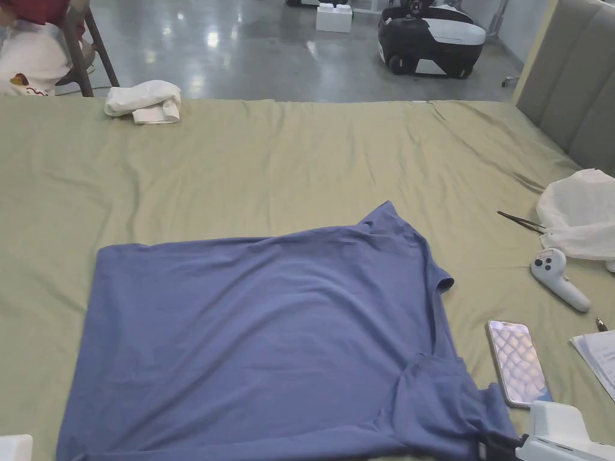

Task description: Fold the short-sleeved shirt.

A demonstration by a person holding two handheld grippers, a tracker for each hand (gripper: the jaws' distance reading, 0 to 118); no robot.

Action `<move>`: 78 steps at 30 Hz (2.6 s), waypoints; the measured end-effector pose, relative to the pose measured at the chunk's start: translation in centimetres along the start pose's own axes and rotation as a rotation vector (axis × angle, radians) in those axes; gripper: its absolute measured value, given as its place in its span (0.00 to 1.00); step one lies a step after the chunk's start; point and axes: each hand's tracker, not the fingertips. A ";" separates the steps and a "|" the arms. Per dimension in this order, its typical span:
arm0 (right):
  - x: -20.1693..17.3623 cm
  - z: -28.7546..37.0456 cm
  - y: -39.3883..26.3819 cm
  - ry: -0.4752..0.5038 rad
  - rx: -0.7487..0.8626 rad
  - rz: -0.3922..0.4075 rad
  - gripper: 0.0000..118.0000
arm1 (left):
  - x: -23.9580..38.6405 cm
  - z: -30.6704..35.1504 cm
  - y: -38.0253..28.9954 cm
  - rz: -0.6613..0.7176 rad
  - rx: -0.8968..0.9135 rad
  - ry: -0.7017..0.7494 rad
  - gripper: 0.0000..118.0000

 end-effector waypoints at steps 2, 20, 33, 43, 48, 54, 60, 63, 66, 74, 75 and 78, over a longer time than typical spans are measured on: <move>0.0 -0.1 0.0 0.008 0.006 0.001 0.04 | 0.4 0.4 -0.1 -0.012 0.002 0.006 0.04; -3.6 -6.3 20.4 0.041 0.188 0.058 0.04 | -0.2 -2.6 20.9 0.021 0.213 -0.004 0.02; -3.8 -7.9 19.0 0.056 0.294 0.114 0.51 | -0.1 -2.0 17.9 0.070 0.451 0.068 0.71; -5.6 -0.5 9.6 0.117 0.450 0.164 0.01 | 1.4 3.6 9.5 0.052 0.560 0.018 0.00; -6.3 0.9 6.4 0.179 0.443 0.086 0.00 | 0.5 1.7 7.6 0.089 0.465 0.037 0.03; -6.5 1.3 4.4 0.208 0.411 0.059 0.00 | -1.6 -4.3 9.3 0.167 0.366 0.000 0.58; -4.8 1.5 3.9 0.165 0.395 0.024 0.00 | -0.8 -8.0 10.7 0.159 0.286 0.062 0.30; -3.8 1.2 3.9 0.124 0.374 0.028 0.00 | -0.5 -8.2 11.1 0.125 0.284 0.072 0.11; -3.1 -0.2 4.7 0.086 0.336 0.003 0.01 | 1.1 -8.6 11.3 0.027 0.246 0.131 0.02; -2.2 -11.5 9.8 0.058 0.193 -0.034 0.60 | 1.2 -9.1 11.7 0.019 0.218 0.141 0.02; -2.4 -13.0 10.1 0.032 0.147 -0.023 0.59 | 1.1 -9.1 11.7 0.018 0.216 0.137 0.02; -3.7 -12.5 10.3 -0.033 0.187 0.061 0.29 | 1.0 -9.1 11.9 0.027 0.209 0.129 0.02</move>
